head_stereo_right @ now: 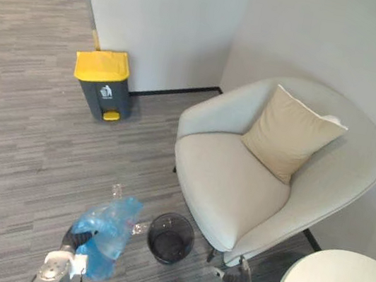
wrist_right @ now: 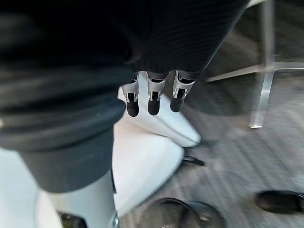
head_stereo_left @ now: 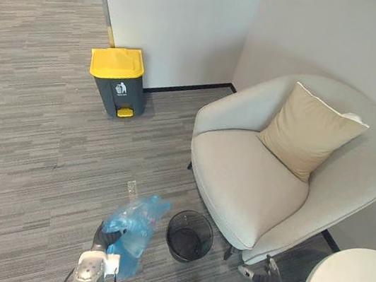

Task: Gather rubbish on tea table into small bin, then transfer packed bag to large trash can.

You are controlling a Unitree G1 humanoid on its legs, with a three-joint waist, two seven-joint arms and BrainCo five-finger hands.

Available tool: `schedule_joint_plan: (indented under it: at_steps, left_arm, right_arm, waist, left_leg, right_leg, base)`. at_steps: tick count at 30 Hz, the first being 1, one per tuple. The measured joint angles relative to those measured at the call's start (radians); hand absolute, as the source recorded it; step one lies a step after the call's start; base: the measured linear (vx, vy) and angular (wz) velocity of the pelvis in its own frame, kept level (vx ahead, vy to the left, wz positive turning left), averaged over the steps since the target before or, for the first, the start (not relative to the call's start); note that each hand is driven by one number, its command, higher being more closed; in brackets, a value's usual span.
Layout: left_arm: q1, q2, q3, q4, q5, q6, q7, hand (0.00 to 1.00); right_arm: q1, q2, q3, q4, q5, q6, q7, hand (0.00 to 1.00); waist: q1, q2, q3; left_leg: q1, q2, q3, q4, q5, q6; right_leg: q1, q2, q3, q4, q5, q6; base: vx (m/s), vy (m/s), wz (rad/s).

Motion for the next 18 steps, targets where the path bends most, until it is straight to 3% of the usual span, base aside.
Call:
schedule_joint_plan:
  at_steps: [12,18]
  left_arm:
    - [0.011,0.001,0.023,0.15,0.001,0.008,0.009,1.0]
    - [-0.008,0.002,0.022,0.171,0.001,0.007,0.022,1.0]
  right_arm:
    - [-0.025,0.001,0.002,0.103,0.007,0.017,-0.004,0.0]
    - [-0.048,0.001,0.004,0.11,0.037,0.017,-0.023,0.0]
  waist:
    - [0.007,-0.014,0.004]
    - [0.007,-0.016,0.031]
  left_leg:
    - [0.015,-0.016,-0.037,-0.002,0.004,0.006]
    - [-0.074,-0.021,-0.106,0.048,0.007,0.007]
  right_leg:
    - [0.035,-0.02,-0.041,0.0,-0.018,0.006]
    - [0.007,-0.029,-0.102,0.012,-0.032,0.005]
  base:
    - [-0.03,0.003,0.11]
    - [-0.02,-0.012,0.35]
